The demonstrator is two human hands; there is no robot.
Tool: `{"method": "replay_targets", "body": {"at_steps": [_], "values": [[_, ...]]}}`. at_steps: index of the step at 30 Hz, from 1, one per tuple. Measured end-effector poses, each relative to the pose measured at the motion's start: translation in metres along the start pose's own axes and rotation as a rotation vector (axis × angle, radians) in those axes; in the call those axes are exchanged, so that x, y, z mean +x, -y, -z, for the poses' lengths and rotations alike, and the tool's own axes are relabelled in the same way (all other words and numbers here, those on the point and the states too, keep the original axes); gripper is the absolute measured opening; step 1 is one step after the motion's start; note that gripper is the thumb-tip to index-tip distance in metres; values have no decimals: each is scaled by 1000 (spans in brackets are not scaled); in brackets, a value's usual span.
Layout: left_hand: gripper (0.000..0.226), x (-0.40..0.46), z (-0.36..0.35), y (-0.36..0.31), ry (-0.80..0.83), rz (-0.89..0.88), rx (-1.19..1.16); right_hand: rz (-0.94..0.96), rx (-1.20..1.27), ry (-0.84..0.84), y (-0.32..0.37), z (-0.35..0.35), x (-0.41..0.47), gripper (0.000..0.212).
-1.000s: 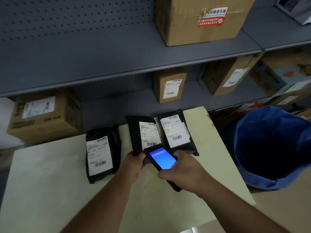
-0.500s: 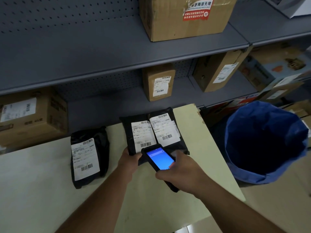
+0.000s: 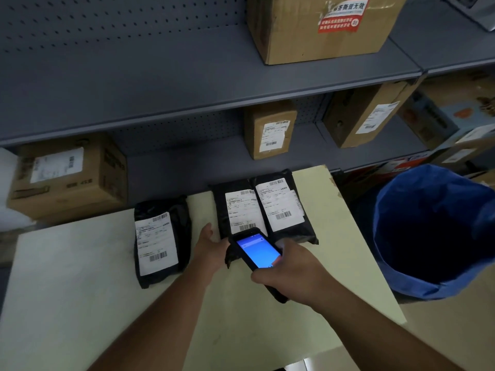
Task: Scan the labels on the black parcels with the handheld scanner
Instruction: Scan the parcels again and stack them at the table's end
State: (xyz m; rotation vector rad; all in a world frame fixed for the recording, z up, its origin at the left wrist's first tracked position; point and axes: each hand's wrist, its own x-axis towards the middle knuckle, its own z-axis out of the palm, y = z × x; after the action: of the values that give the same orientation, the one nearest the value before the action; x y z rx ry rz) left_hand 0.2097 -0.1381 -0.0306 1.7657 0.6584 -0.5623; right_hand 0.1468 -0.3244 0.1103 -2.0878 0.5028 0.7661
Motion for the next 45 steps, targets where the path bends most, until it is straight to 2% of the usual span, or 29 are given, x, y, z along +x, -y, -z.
{"method": "replay_targets", "body": {"at_steps": [5,10,15,18,22,25,29,35,45], "values": [[82,-2,31,3,-67,-104,151,38,-2,35,24,-22,-4,42],[56,-13,63,12,-185,-224,174,64,-53,45,41,-43,-8,42],[71,-10,107,36,-457,-181,243,75,-90,69,56,-67,-9,43],[80,-8,127,50,-557,-98,334,85,-106,85,63,-80,-8,44],[112,-5,138,66,-501,103,274,86,-121,119,69,-95,-6,46],[122,1,137,77,-439,197,206,73,-121,133,72,-105,-4,46],[121,8,132,82,-402,251,203,58,-138,138,72,-115,0,46],[107,17,126,81,-417,276,255,36,-147,151,70,-120,4,44],[107,22,117,72,-420,307,370,23,-162,139,68,-112,10,45]]}}
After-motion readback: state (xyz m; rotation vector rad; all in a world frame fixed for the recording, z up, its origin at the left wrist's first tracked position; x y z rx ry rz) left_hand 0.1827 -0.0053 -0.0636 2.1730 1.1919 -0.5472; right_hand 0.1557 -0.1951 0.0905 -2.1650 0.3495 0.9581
